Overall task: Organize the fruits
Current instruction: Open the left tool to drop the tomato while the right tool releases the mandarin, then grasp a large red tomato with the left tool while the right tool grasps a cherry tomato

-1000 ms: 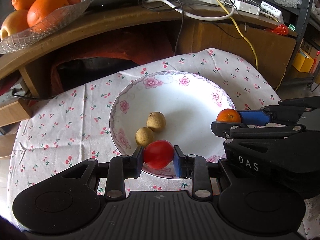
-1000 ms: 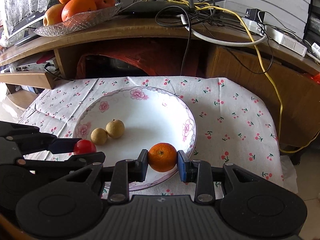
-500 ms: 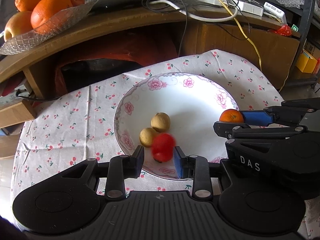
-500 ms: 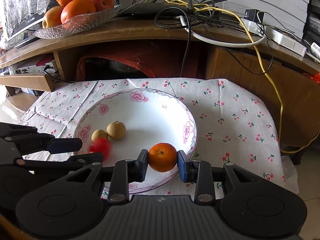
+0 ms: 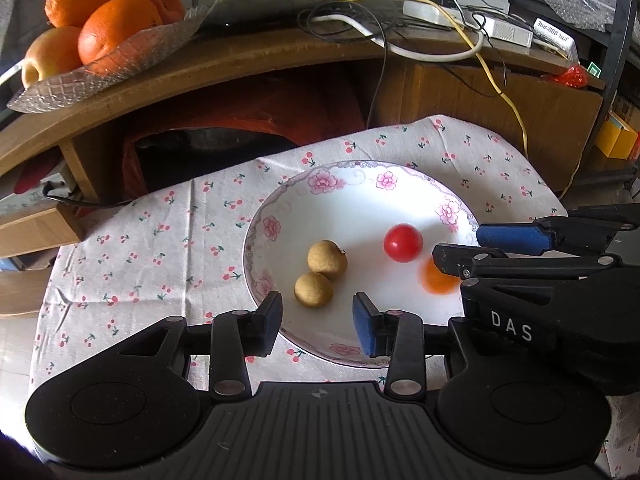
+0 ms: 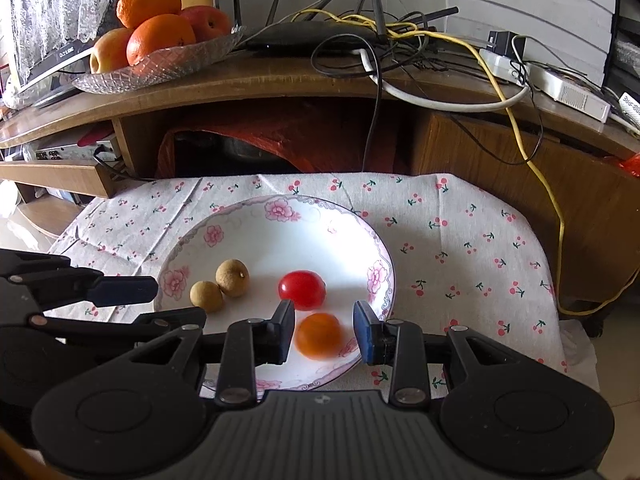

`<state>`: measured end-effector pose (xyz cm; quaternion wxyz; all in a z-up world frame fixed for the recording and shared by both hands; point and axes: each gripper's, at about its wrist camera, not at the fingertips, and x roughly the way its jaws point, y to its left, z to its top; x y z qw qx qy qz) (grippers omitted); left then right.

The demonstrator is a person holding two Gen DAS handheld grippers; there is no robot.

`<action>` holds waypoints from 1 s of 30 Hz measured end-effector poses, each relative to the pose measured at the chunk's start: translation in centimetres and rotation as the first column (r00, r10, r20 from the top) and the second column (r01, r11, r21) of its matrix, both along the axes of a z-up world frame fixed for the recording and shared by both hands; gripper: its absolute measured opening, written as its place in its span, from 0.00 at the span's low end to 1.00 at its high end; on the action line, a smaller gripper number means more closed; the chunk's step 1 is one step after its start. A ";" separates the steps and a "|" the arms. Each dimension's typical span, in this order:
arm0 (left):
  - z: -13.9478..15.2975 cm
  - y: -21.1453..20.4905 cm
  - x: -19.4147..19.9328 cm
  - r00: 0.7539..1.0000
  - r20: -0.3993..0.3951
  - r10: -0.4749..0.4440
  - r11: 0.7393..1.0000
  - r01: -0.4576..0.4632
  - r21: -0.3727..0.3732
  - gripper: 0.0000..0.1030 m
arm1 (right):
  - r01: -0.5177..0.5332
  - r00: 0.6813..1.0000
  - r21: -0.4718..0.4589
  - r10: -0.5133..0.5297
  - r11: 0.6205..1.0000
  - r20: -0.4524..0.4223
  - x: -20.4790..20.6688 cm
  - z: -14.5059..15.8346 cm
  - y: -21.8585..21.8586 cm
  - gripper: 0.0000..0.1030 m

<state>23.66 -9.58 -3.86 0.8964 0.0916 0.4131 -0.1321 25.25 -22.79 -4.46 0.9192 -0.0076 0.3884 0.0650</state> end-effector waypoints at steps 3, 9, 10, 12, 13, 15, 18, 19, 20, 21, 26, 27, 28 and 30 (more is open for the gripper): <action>0.2 0.1 -0.1 1.000 0.006 0.000 1.000 0.000 -0.001 0.48 | -0.003 1.000 0.000 0.003 1.000 0.006 -0.1 0.2 0.1 0.34; 0.6 0.5 -0.3 1.000 0.016 -0.001 1.000 0.001 -0.003 0.52 | -0.010 1.000 0.001 0.010 1.000 0.015 -0.3 0.4 0.2 0.35; 0.6 0.6 -0.4 1.000 0.018 -0.002 1.000 0.002 -0.001 0.52 | -0.012 1.000 0.001 0.012 1.000 0.016 -0.3 0.5 0.3 0.35; 0.7 0.7 -0.5 1.000 0.021 -0.005 1.000 0.005 0.000 0.53 | -0.017 1.000 -0.002 0.017 1.000 0.019 -0.5 0.6 0.4 0.35; 0.8 0.7 -0.6 1.000 0.023 -0.007 1.000 0.007 0.001 0.53 | -0.020 1.000 -0.005 0.020 1.000 0.021 -0.6 0.6 0.5 0.35; 0.9 0.8 -0.8 1.000 0.026 -0.010 1.000 0.010 0.003 0.53 | -0.024 0.999 -0.009 0.024 1.000 0.024 -0.8 0.7 0.7 0.35; 1.0 1.0 -1.1 0.999 0.030 -0.019 1.000 0.018 0.007 0.55 | -0.031 0.999 -0.013 0.032 0.999 0.026 -1.1 0.8 0.8 0.35; 1.0 1.1 -1.3 0.999 0.031 -0.021 1.000 0.021 0.010 0.56 | -0.034 0.999 -0.015 0.035 0.999 0.027 -1.2 0.8 0.9 0.35; 1.0 1.1 -1.3 0.999 0.030 -0.024 1.000 0.023 0.011 0.56 | -0.038 0.999 -0.018 0.038 0.999 0.028 -1.4 0.9 1.0 0.35; 1.0 1.2 -1.5 0.999 0.028 -0.027 1.000 0.026 0.011 0.56 | -0.042 0.999 -0.021 0.042 0.999 0.028 -1.5 0.9 1.1 0.35; 1.1 1.6 -2.3 0.998 0.029 -0.047 0.999 0.047 0.018 0.57 | -0.063 0.998 -0.029 0.064 0.998 0.027 -2.4 1.0 1.6 0.35; 1.1 1.8 -2.6 0.998 0.028 -0.052 0.999 0.051 0.018 0.58 | -0.068 0.997 -0.029 0.068 0.997 0.027 -2.6 1.1 1.7 0.36; 1.1 2.0 -2.8 0.998 0.026 -0.055 0.998 0.055 0.017 0.58 | -0.074 0.997 -0.030 0.074 0.997 0.027 -2.9 1.1 1.8 0.37; 1.1 2.5 -3.1 0.998 0.019 -0.059 0.998 0.058 0.016 0.58 | -0.087 0.996 -0.032 0.088 0.996 0.024 -3.3 1.1 2.0 0.39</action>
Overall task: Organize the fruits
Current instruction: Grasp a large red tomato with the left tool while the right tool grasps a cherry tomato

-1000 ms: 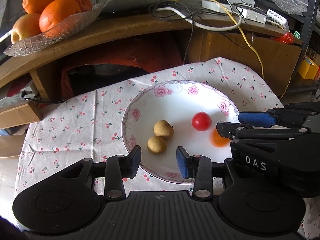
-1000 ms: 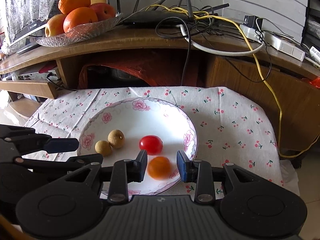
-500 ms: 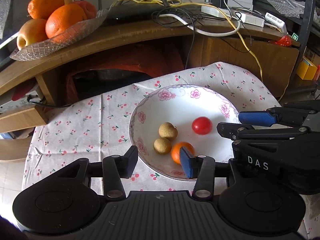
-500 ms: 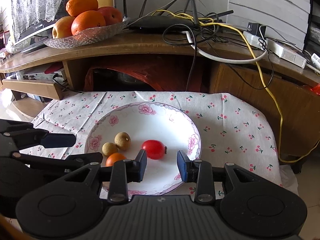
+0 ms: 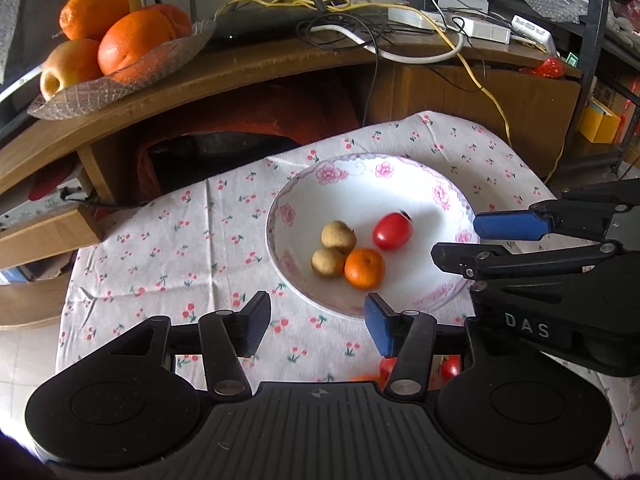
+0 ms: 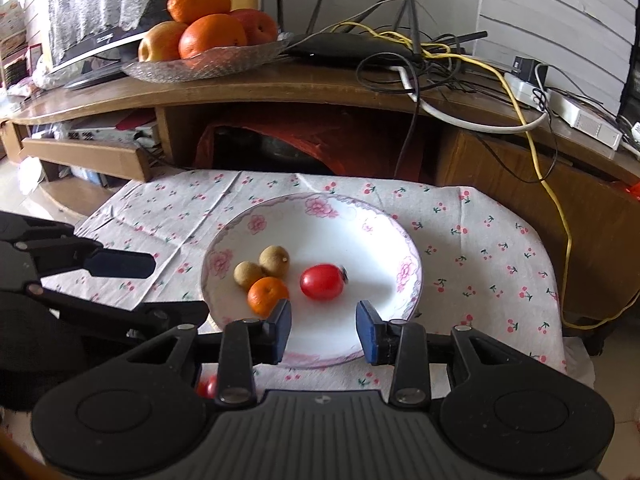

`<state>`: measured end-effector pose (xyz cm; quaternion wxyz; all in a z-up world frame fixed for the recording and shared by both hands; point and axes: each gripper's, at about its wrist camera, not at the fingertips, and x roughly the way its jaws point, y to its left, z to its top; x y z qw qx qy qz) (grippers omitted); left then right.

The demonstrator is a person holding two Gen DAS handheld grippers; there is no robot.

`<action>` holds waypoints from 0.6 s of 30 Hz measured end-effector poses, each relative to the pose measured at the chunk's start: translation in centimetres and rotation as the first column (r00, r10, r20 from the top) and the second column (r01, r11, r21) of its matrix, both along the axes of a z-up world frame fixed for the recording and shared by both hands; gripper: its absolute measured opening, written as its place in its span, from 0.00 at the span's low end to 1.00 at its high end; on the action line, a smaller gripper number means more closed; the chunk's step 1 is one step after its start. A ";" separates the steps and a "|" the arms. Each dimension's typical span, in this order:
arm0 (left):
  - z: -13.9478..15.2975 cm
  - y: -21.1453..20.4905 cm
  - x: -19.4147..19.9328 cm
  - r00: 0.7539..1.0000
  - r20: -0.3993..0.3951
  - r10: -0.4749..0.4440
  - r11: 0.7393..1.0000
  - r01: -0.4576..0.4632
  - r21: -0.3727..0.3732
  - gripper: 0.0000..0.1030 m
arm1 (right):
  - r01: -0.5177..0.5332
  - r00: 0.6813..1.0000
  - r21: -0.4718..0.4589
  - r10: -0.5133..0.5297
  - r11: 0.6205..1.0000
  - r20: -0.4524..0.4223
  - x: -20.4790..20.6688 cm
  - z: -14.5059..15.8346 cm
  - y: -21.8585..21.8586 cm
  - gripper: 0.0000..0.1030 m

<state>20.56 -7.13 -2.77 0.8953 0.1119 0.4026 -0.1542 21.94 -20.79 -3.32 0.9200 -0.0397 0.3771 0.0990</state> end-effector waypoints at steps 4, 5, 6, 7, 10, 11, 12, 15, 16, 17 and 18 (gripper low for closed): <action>-0.1 0.9 -1.0 1.000 -0.008 -0.014 1.000 0.014 0.006 0.59 | -0.038 0.999 0.005 0.038 0.999 -0.012 -1.2 0.0 0.5 0.41; -0.1 1.3 -1.3 1.000 -0.011 -0.019 1.000 0.019 0.010 0.59 | -0.050 0.999 0.002 0.050 0.999 -0.016 -1.6 0.0 0.6 0.41; -0.3 1.6 -1.6 1.000 -0.016 -0.023 1.000 0.023 0.017 0.59 | -0.059 0.998 -0.003 0.059 0.998 -0.020 -1.9 -0.1 0.8 0.41; -0.5 2.0 -1.9 1.000 -0.020 -0.023 0.999 0.024 0.025 0.59 | -0.067 0.997 -0.007 0.067 0.998 -0.026 -2.3 -0.2 0.9 0.41; -1.0 3.2 -2.3 0.999 -0.032 -0.022 0.999 0.023 0.041 0.59 | -0.082 0.996 -0.009 0.082 0.997 -0.037 -3.3 -0.3 1.0 0.41; -1.1 3.5 -2.4 0.999 -0.035 -0.020 0.999 0.022 0.044 0.59 | -0.086 0.996 -0.008 0.086 0.996 -0.038 -3.7 -0.3 1.0 0.41; -1.3 3.9 -2.5 0.999 -0.040 -0.021 0.999 0.023 0.046 0.59 | -0.089 0.995 -0.008 0.088 0.996 -0.039 -4.1 -0.3 1.0 0.41; -1.7 4.5 -2.7 0.998 -0.057 -0.028 0.999 0.030 0.041 0.59 | -0.087 0.995 0.000 0.087 0.996 -0.044 -5.3 -0.4 0.6 0.42; -1.8 4.6 -2.8 0.998 -0.063 -0.033 0.999 0.035 0.038 0.59 | -0.085 0.995 0.002 0.085 0.996 -0.047 -5.7 -0.5 0.5 0.42; -2.0 4.6 -2.8 0.997 -0.068 -0.038 0.998 0.040 0.040 0.59 | -0.082 0.995 0.005 0.082 0.997 -0.051 -6.0 -0.5 0.3 0.42; -2.3 4.5 -2.8 0.996 -0.072 -0.044 0.998 0.047 0.045 0.59 | -0.080 0.995 0.006 0.080 0.997 -0.055 -6.3 -0.7 0.2 0.42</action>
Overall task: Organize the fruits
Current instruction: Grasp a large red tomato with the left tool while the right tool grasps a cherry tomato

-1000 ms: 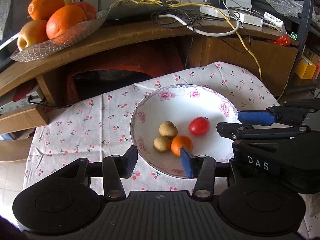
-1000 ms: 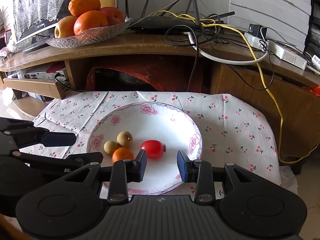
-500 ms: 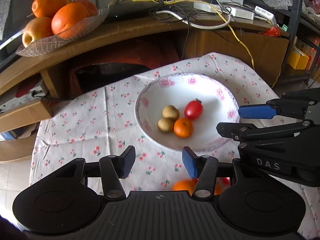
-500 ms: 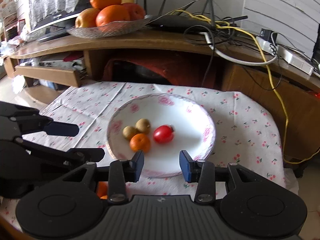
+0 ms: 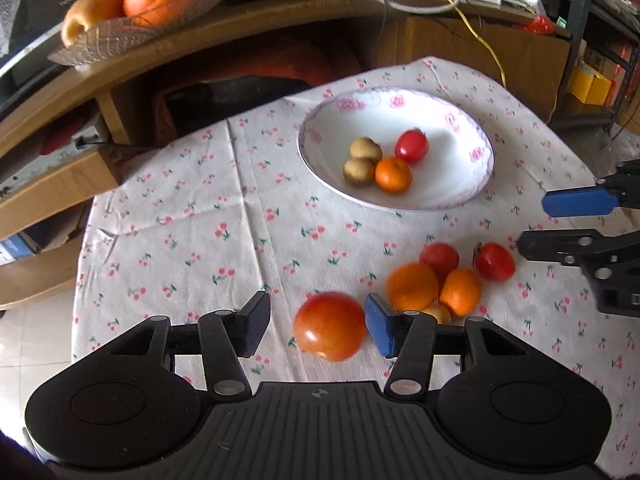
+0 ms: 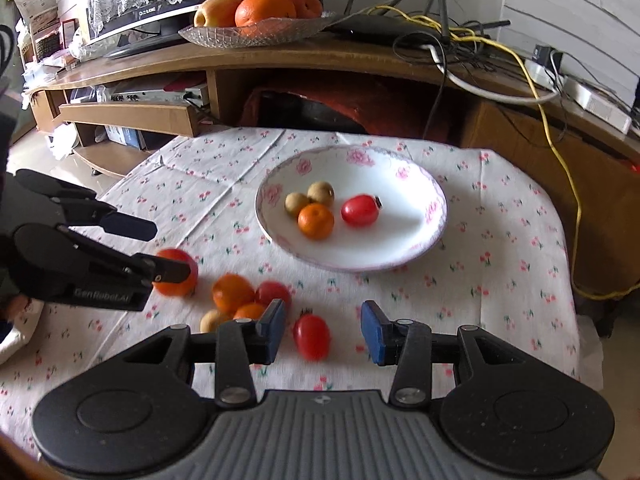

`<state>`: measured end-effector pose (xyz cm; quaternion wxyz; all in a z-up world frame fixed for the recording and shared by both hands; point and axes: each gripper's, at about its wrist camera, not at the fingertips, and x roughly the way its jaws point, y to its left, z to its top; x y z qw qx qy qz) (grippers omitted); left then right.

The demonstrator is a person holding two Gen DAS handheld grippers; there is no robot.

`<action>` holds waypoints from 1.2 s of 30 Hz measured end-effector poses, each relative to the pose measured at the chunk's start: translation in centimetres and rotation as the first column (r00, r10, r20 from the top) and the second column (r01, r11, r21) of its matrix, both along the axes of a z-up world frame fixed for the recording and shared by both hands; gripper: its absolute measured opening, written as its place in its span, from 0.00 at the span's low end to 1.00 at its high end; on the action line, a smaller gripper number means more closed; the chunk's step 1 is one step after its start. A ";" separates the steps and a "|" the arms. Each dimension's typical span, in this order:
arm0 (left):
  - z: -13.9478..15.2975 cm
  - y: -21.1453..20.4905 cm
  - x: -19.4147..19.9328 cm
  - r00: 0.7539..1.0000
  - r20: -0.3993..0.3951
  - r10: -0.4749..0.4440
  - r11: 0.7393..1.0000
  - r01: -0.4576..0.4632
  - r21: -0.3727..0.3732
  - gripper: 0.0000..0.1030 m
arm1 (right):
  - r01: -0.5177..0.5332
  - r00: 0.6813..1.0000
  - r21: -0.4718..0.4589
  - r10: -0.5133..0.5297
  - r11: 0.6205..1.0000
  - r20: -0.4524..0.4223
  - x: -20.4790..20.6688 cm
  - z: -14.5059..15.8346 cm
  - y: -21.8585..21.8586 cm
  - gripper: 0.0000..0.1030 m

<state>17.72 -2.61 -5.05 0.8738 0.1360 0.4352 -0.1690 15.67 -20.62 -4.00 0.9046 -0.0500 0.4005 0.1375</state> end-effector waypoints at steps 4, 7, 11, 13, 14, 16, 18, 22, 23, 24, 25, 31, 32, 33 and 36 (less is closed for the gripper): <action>-1.3 -0.3 -0.1 0.999 -0.028 -0.027 0.999 0.028 0.020 0.59 | -0.013 1.000 -0.017 0.013 1.000 -0.018 -0.7 -0.8 -0.3 0.42; -2.2 -0.5 0.1 0.999 -0.039 -0.032 0.999 0.034 0.036 0.58 | -0.024 0.999 -0.020 0.024 1.000 -0.031 -0.5 -1.4 -0.5 0.42; -2.5 -0.5 0.6 0.999 -0.039 -0.029 0.999 0.030 0.018 0.59 | -0.033 0.998 -0.023 0.031 0.999 -0.049 0.1 -2.2 -0.6 0.42; -2.6 -0.5 0.8 0.999 -0.035 -0.023 1.000 0.023 0.012 0.58 | -0.040 0.998 -0.022 0.038 0.999 -0.053 0.5 -2.5 -0.5 0.42; -2.6 -0.5 0.9 0.999 -0.034 -0.023 1.000 0.023 0.007 0.57 | -0.045 0.998 -0.023 0.044 0.999 -0.051 0.7 -2.7 -0.5 0.42; -2.6 -0.6 1.0 0.999 -0.033 -0.024 1.000 0.024 -0.004 0.53 | -0.053 0.997 -0.028 0.051 0.998 -0.053 1.2 -3.0 -0.2 0.42; -2.6 -0.6 0.8 0.999 -0.024 -0.021 1.000 0.021 0.001 0.50 | -0.061 0.996 -0.028 0.059 0.998 -0.062 1.6 -3.4 0.0 0.42; -2.6 -0.5 0.6 1.000 -0.021 -0.022 1.000 0.022 -0.003 0.49 | -0.081 0.993 -0.039 0.078 0.996 -0.085 2.4 -4.4 0.8 0.42; -2.6 -0.5 0.6 0.999 -0.021 -0.024 1.000 0.024 -0.002 0.49 | -0.085 0.993 -0.046 0.080 0.995 -0.092 2.6 -4.6 1.0 0.42; -2.6 -0.4 0.6 0.999 -0.023 -0.025 1.000 0.024 -0.003 0.49 | -0.083 0.993 -0.051 0.078 0.995 -0.087 2.7 -4.7 1.1 0.41; -2.6 -0.4 0.6 0.999 -0.024 -0.025 1.000 0.025 -0.006 0.49 | -0.078 0.994 -0.055 0.073 0.995 -0.085 2.8 -4.7 1.2 0.37; -2.6 -0.4 0.7 1.000 -0.021 -0.021 1.000 0.021 -0.007 0.50 | -0.079 0.993 -0.071 0.072 0.994 -0.089 2.8 -4.6 1.5 0.27; -2.6 -0.5 0.7 1.000 -0.022 -0.019 1.000 0.019 -0.009 0.50 | -0.076 0.993 -0.069 0.070 0.995 -0.093 2.7 -4.5 1.4 0.27; -2.6 -0.4 0.6 1.000 -0.024 -0.015 1.000 0.015 -0.011 0.49 | -0.073 0.993 -0.066 0.066 0.995 -0.098 2.7 -4.5 1.3 0.27; -2.5 -0.4 0.5 1.000 -0.026 -0.006 1.000 0.005 -0.016 0.49 | -0.069 0.992 -0.064 0.062 0.996 -0.107 2.5 -4.4 1.1 0.27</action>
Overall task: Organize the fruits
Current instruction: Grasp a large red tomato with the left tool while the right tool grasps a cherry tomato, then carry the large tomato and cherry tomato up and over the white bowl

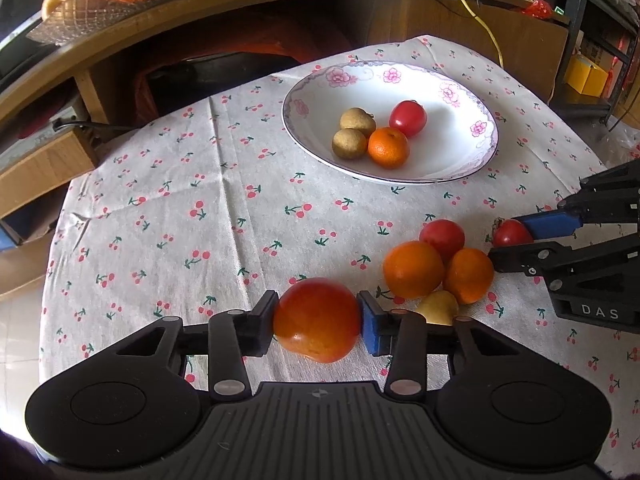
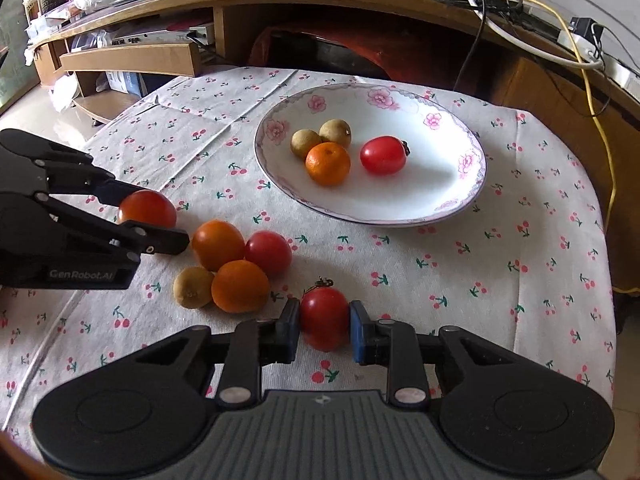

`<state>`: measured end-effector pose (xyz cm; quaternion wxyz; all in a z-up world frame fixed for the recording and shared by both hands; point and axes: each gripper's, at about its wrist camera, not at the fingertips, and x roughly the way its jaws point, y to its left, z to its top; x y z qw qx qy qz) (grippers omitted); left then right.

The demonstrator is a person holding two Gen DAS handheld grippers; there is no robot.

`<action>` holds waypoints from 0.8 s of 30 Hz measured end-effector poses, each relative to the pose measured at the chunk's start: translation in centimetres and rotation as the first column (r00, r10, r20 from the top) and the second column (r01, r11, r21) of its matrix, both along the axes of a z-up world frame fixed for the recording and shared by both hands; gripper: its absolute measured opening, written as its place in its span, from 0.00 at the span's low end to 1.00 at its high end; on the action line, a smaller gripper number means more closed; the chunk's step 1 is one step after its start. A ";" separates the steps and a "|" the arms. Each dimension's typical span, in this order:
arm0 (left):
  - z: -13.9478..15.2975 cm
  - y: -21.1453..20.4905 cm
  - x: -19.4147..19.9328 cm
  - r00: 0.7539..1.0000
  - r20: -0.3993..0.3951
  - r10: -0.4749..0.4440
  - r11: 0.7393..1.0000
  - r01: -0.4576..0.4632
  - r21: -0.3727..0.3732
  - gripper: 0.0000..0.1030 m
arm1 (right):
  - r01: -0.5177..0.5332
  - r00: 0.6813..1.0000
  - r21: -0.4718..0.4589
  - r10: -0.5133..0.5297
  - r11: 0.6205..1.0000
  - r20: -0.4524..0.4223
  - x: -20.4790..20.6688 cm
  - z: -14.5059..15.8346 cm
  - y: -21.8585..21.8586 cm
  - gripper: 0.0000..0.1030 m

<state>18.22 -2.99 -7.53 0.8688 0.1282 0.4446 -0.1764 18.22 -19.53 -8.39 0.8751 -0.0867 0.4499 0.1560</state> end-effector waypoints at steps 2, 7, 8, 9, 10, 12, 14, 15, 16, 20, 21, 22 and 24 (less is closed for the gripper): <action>0.1 -0.1 -0.1 1.000 -0.001 -0.002 1.000 0.002 0.004 0.49 | 0.002 1.000 -0.003 -0.002 1.000 -0.003 -0.2 0.1 -0.1 0.27; 0.6 -0.1 -1.7 1.000 -0.013 -0.013 1.000 0.013 0.008 0.49 | -0.002 1.000 -0.007 0.002 1.000 -0.006 -1.6 0.4 -0.4 0.27; 0.8 0.0 -2.3 1.000 -0.013 -0.015 1.000 0.015 0.007 0.49 | -0.004 1.000 -0.011 0.004 1.000 -0.003 -2.2 0.6 -0.3 0.27; 1.1 0.0 -2.9 1.000 -0.011 -0.017 1.000 0.017 0.009 0.49 | -0.009 1.000 -0.018 0.009 1.000 0.003 -2.8 0.8 -0.3 0.27; 1.3 0.1 -3.6 1.000 -0.005 -0.022 1.000 0.022 0.011 0.49 | -0.014 1.000 -0.025 0.014 1.000 0.012 -3.5 1.1 -0.2 0.27; 1.5 0.2 -4.8 1.000 -0.005 -0.022 1.000 0.022 -0.008 0.49 | -0.022 0.999 -0.033 0.022 0.999 0.024 -4.8 1.5 -0.1 0.27; 1.5 0.3 -6.0 1.000 -0.010 -0.025 1.000 0.024 -0.019 0.49 | -0.023 0.999 -0.029 0.024 0.999 0.027 -5.9 1.6 0.1 0.27; 1.3 0.2 -6.6 0.999 -0.011 -0.033 0.999 0.033 -0.014 0.49 | -0.025 0.999 -0.036 0.027 0.999 0.029 -6.4 1.5 0.3 0.27; 1.1 0.0 -7.0 0.999 -0.013 -0.041 0.999 0.041 -0.006 0.49 | -0.028 0.999 -0.044 0.029 0.999 0.029 -6.8 1.3 0.5 0.27; -0.1 -0.6 -8.2 0.998 -0.009 -0.062 0.997 0.063 0.033 0.49 | -0.028 1.000 -0.050 0.028 0.998 0.011 -7.7 0.1 1.2 0.27; -0.1 -0.6 -8.3 0.998 0.000 -0.068 0.997 0.068 0.039 0.49 | -0.031 0.999 -0.055 0.033 0.998 0.020 -7.8 0.1 1.3 0.27; 0.0 -0.6 -8.3 0.998 -0.001 -0.070 0.997 0.070 0.037 0.49 | -0.029 0.999 -0.051 0.030 0.998 0.022 -7.8 0.2 1.4 0.27; -0.1 -0.4 -8.2 0.998 -0.007 -0.066 0.997 0.067 0.034 0.51 | -0.014 1.000 -0.032 0.015 0.999 0.014 -7.6 0.1 1.1 0.28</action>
